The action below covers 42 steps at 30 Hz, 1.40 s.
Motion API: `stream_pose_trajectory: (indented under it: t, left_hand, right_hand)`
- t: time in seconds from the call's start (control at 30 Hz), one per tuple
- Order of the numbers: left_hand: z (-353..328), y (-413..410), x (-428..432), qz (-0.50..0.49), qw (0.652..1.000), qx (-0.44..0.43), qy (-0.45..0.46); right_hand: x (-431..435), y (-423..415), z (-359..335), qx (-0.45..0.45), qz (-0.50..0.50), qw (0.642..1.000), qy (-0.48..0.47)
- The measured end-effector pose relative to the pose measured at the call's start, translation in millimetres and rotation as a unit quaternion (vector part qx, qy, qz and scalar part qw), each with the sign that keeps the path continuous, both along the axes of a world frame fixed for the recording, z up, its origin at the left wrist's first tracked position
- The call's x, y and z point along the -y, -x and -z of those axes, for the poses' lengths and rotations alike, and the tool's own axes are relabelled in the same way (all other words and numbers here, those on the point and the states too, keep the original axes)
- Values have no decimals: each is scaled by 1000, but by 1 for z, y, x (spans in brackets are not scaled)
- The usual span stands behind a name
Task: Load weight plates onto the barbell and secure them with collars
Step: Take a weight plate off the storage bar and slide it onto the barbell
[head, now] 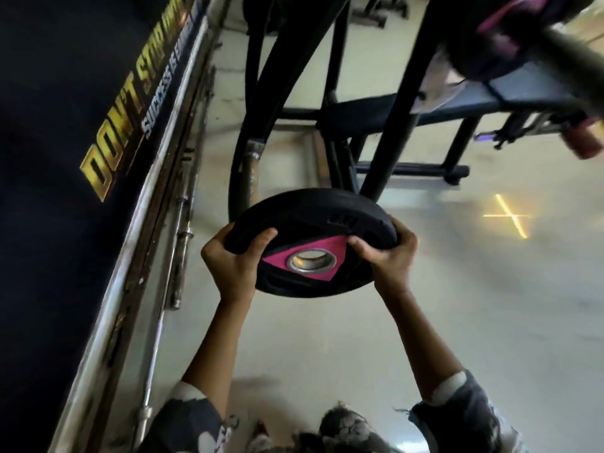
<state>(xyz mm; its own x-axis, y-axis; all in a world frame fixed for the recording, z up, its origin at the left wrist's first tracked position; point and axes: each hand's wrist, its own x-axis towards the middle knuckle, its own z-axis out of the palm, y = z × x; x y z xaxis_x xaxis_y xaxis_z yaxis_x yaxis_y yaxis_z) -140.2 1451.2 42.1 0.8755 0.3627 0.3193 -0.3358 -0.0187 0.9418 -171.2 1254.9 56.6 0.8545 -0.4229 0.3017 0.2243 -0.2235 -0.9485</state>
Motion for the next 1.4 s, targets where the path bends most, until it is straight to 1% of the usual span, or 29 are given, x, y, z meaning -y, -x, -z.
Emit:
stream_pose_trajectory:
  t: [0.13,0.27,0.33,0.37,0.43,0.53,0.63,0.73,0.87,1.0,1.1,1.2,1.27,1.4]
  left_hand:
    - [-35,30,57,27,999,17,-25]
    - [-61,51,114,63,997,42,-5]
    - [-76,76,177,81,995,64,-9]
    - [-83,78,183,84,994,72,-6]
    - [-94,92,225,84,992,88,-21]
    - [-108,99,289,89,989,115,19]
    - [-125,96,330,79,987,142,14]
    - [-143,87,349,62,989,135,-5]
    - [-159,60,359,43,992,123,-7]
    - [-158,28,369,35,992,120,-10]
    - [-151,14,373,54,990,131,-22]
    - [-152,4,381,65,989,124,-40]
    - [-155,-8,385,69,990,119,-45]
    - [-158,-39,390,68,986,136,-72]
  right_hand:
    - [58,42,-35,22,47,998,27]
    - [113,69,-57,38,74,996,44]
    - [169,98,-74,49,97,993,53]
    - [174,98,-79,55,92,992,60]
    - [214,112,-90,67,86,992,59]
    - [282,121,-107,94,96,989,67]
    - [326,112,-125,110,83,987,81]
    - [345,96,-142,109,77,989,64]
    - [354,68,-152,102,64,991,58]
    - [366,34,-150,86,63,993,57]
    - [370,26,-143,96,85,990,54]
    - [378,16,-140,108,91,989,34]
    - [381,2,-141,107,95,989,21]
    - [381,-29,-142,99,91,991,25]
